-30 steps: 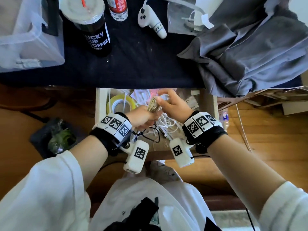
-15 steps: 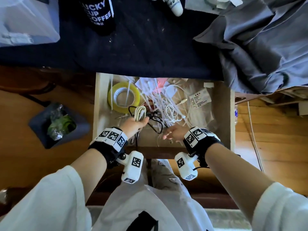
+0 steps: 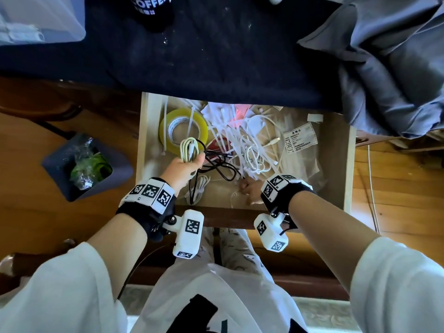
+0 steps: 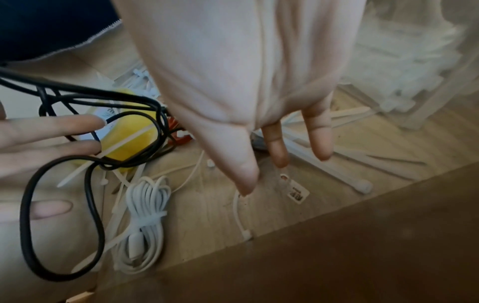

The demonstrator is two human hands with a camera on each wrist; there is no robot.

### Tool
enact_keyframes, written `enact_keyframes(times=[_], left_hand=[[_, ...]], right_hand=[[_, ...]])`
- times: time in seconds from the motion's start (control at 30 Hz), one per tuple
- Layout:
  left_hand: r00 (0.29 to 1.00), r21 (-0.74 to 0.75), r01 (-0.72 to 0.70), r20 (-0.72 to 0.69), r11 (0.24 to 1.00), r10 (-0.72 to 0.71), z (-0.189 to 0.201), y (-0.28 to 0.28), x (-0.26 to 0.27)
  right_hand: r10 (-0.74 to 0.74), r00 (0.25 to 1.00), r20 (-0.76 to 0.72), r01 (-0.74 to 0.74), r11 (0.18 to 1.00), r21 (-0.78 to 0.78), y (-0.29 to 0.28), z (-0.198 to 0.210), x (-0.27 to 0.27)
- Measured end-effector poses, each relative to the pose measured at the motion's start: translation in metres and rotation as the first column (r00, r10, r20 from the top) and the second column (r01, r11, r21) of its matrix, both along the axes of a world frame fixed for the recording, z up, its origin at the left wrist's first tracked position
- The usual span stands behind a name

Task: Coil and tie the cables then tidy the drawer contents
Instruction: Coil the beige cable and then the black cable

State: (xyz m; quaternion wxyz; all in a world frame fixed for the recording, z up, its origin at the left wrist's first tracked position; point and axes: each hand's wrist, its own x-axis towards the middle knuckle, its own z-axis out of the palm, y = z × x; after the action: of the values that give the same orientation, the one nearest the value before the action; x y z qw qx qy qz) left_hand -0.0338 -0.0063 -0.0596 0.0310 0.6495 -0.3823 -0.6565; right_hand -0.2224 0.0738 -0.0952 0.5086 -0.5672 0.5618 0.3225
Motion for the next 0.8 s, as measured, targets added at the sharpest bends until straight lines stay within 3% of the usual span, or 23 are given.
enact_keyframes(times=[0.1,0.27,0.43,0.57,0.8], left_hand=[[0.999,0.0,0.031,0.026,1.0,-0.031,-0.004,-0.003,0.003],[0.995,0.034,0.091,-0.034,0.995,-0.09,0.011,-0.007,0.001],[0.996,0.007,0.038,-0.085,0.999,-0.037,0.049,-0.018,-0.006],[0.978,0.001,-0.004,-0.211,1.0,0.004,0.08,-0.026,-0.024],[0.951,-0.119,0.146,-0.258,0.982,-0.172,0.131,-0.024,-0.064]], right_hand=[[0.007,1.0,0.011,-0.007,1.0,-0.01,0.0,0.002,0.001],[-0.195,0.976,0.098,0.205,0.973,-0.108,0.01,0.009,-0.005],[-0.368,0.905,0.213,0.395,0.913,-0.105,0.012,0.051,-0.034],[-0.53,0.77,0.355,0.603,0.786,-0.133,0.006,0.104,-0.055],[-0.467,0.669,0.579,0.709,0.634,-0.308,-0.017,0.178,-0.051]])
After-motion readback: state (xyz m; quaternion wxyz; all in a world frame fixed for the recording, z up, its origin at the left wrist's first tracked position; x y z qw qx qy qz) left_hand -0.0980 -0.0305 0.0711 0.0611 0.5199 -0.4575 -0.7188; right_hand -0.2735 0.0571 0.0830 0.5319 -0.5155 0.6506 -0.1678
